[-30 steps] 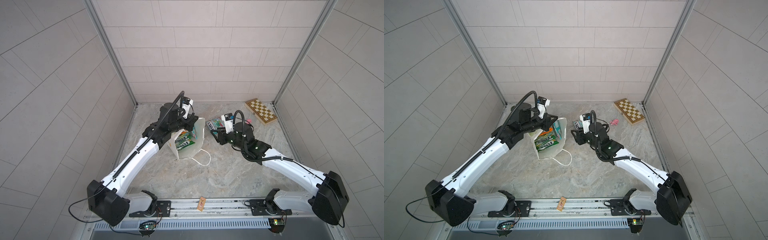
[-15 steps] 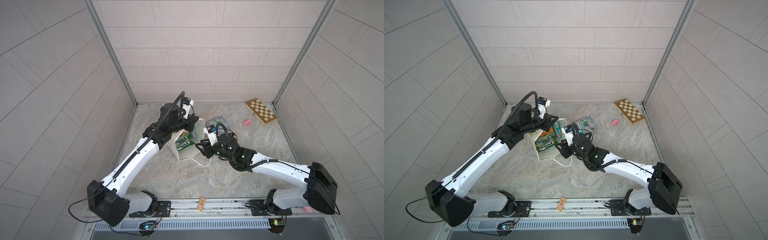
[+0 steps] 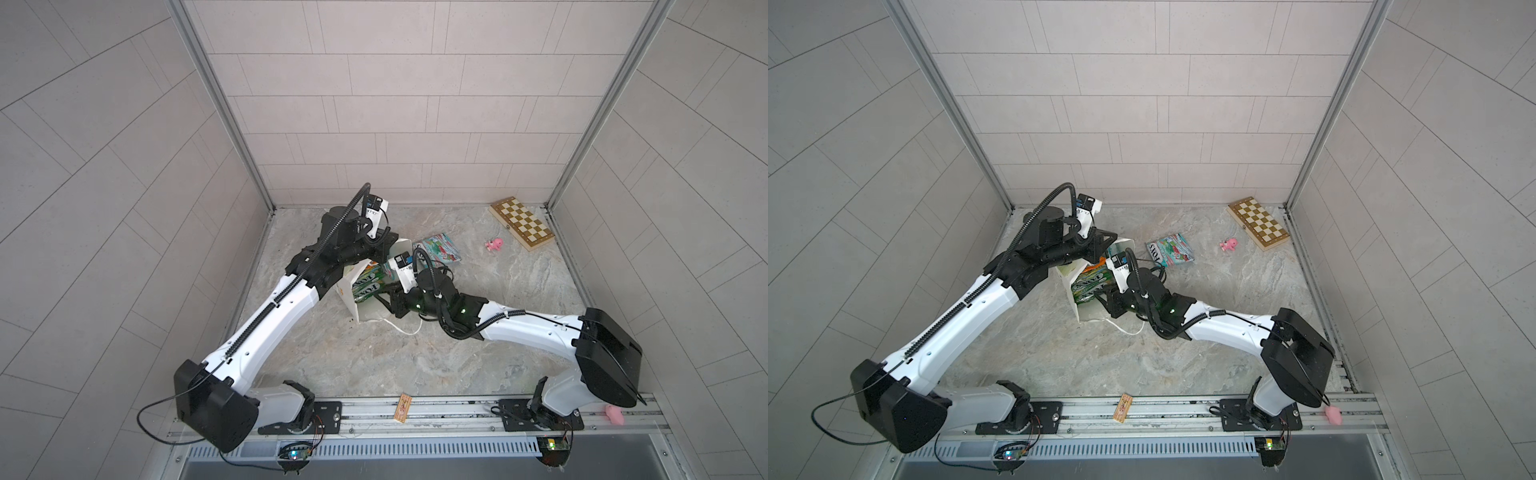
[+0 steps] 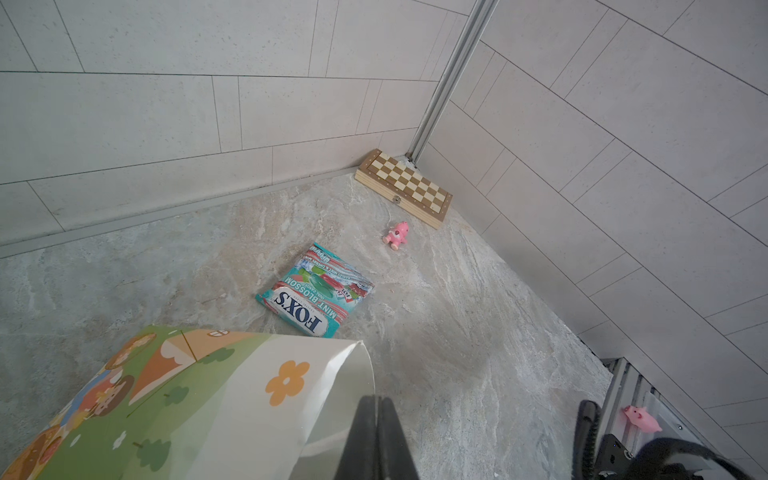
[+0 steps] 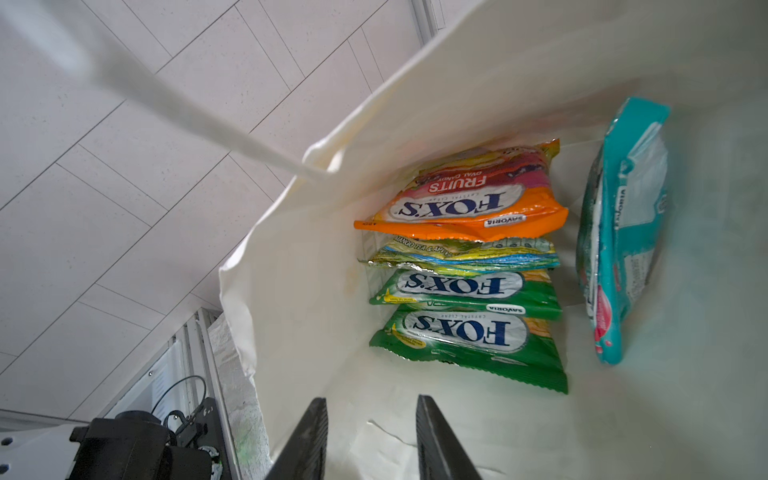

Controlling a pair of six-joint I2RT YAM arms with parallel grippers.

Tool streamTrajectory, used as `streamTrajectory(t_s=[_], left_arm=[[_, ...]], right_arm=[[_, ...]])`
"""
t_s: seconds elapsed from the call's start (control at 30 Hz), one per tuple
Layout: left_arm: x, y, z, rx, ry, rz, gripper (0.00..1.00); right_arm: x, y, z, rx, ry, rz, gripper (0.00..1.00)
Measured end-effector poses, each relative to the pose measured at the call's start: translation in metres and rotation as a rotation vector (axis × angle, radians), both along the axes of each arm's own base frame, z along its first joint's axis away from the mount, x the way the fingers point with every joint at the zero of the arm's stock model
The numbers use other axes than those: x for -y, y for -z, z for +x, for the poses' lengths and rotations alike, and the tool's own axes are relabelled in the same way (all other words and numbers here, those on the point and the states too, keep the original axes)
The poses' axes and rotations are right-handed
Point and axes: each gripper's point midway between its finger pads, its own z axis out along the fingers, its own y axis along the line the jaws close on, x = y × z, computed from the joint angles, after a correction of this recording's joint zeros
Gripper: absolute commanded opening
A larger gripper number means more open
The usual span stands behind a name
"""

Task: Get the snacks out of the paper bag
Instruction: 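Lower the open right gripper into the bag beside the teal packet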

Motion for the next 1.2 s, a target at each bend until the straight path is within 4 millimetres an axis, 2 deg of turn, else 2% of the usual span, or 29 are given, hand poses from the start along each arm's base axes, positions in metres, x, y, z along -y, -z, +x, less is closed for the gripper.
streamTrajectory(t_s=[0.27,0.53,0.87,1.03,1.2], left_arm=[[0.001,0.0,-0.001,0.0,0.002,0.0,0.0],[0.003,0.0,-0.002,0.0,0.007,0.001,0.0],[0.004,0.0,-0.002,0.003,0.011,0.004,0.0],[0.005,0.001,-0.003,0.004,0.016,0.006,0.0],[0.005,0.001,-0.004,0.005,0.015,0.007,0.0]], right_arm=[[-0.014,0.019,0.011,-0.062,0.038,0.0,0.32],[-0.028,0.025,0.018,-0.101,0.07,0.018,0.31],[-0.027,0.048,0.035,-0.126,0.17,-0.013,0.3],[-0.026,0.046,0.045,-0.122,0.218,-0.018,0.29],[-0.017,0.046,0.057,-0.106,0.304,-0.049,0.29]])
